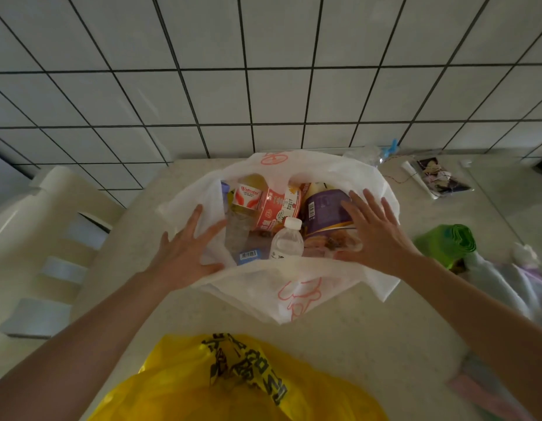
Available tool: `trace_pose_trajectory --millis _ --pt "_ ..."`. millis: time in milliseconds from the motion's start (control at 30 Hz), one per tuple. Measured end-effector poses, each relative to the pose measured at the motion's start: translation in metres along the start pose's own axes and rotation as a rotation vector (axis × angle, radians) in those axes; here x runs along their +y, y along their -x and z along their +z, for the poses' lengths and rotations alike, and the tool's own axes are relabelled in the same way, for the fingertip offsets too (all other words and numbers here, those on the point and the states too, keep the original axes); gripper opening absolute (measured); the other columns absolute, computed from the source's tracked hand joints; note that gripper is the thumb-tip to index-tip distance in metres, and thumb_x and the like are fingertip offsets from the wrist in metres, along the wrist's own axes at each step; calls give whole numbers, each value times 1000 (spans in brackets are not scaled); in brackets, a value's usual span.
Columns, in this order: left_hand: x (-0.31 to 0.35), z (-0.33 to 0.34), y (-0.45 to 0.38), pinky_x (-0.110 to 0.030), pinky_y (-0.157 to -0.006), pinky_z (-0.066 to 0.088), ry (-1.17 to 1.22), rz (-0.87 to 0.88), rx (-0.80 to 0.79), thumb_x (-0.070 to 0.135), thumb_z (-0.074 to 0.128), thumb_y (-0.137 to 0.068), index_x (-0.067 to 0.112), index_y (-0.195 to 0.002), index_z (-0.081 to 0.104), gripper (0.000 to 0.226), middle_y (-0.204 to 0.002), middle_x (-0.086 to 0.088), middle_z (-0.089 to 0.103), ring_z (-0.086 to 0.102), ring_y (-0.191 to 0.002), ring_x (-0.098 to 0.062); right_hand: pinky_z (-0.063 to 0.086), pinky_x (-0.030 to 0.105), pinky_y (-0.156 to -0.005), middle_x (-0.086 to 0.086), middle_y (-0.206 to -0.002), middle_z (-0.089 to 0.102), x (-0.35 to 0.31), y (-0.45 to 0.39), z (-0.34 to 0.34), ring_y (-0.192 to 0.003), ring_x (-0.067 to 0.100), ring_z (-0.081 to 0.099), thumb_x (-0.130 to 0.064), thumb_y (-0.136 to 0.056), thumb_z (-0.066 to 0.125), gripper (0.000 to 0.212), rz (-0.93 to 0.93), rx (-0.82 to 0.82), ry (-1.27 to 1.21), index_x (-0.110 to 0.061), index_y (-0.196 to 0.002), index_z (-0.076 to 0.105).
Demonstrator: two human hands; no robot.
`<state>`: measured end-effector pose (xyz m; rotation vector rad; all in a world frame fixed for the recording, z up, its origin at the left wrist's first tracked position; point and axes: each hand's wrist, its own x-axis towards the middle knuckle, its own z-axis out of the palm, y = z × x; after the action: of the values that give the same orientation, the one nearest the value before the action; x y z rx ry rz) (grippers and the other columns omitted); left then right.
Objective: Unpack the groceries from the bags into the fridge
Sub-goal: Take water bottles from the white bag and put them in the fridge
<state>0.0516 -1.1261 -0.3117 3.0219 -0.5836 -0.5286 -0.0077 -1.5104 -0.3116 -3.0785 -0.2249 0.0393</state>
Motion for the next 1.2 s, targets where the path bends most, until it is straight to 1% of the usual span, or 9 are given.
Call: trace_pose_trajectory --millis 100,200,300,433,600,833,967,1067,1200 --pt "-7 12 13 -64 -113 14 -81 -33 -21 68 65 -72 41 -150 -9 111 -154 3 -35 6 -148 -26 8 51 -118 10 -160 -8 5 20 12 -147 31 -7 -83 -53 62 137 76 -85 -23 -21 -151 -10" --pt "-20 21 24 -64 -111 19 -65 -62 3 66 69 -67 31 -151 1 114 -161 3 -12 15 -146 -19 18 55 -116 7 -160 -8 13 36 20 -147 28 -3 -83 -48 64 141 119 -136 -184 -29 -148 -19" --pt "-26 17 27 -57 -104 31 -26 -118 52 74 63 -66 30 -140 27 94 -151 6 34 37 -135 -20 30 55 -111 6 -160 11 15 36 16 -146 26 13 -82 -50 63 133 164 -100 -376 -27 -151 -4" --pt "-8 -7 10 -46 -87 39 -75 -150 287 66 48 -84 23 -120 59 57 -124 -1 52 47 -113 -31 39 50 -102 7 -137 49 2 19 -6 -127 30 43 -67 -63 68 90 173 132 -250 -16 -134 45" --pt "16 -36 -17 -41 -77 33 -205 -69 516 46 61 -84 20 -128 55 51 -117 -5 53 46 -104 -32 36 51 -90 3 -121 61 -39 -8 -27 -115 33 47 -54 -74 69 56 152 222 -46 -18 -116 61" --pt "21 -61 -55 -51 -93 33 -240 -92 443 56 48 -90 27 -136 38 55 -136 -7 47 53 -110 -37 31 43 -99 1 -131 54 -87 -35 -31 -123 25 41 -58 -86 51 61 -19 41 -141 -21 -135 47" --pt "22 -61 -75 -64 -104 19 -362 5 311 53 33 -97 40 -143 24 49 -145 -11 36 50 -119 -38 35 43 -95 0 -125 57 -96 -42 -22 -117 26 46 -55 -90 47 50 -78 25 -154 -21 -127 53" --pt "16 -58 -86 -74 -106 8 -437 3 221 54 32 -97 46 -140 27 44 -146 -10 31 45 -125 -41 37 44 -93 0 -118 61 -99 -44 -18 -111 27 51 -52 -91 49 44 -102 28 -156 -20 -121 57" --pt "6 -59 -91 -73 -104 13 -306 -154 143 65 30 -92 39 -140 33 54 -145 -8 38 44 -125 -41 39 39 -97 0 -120 60 -99 -45 -19 -111 24 53 -51 -92 46 43 -95 -8 -203 -22 -123 54"
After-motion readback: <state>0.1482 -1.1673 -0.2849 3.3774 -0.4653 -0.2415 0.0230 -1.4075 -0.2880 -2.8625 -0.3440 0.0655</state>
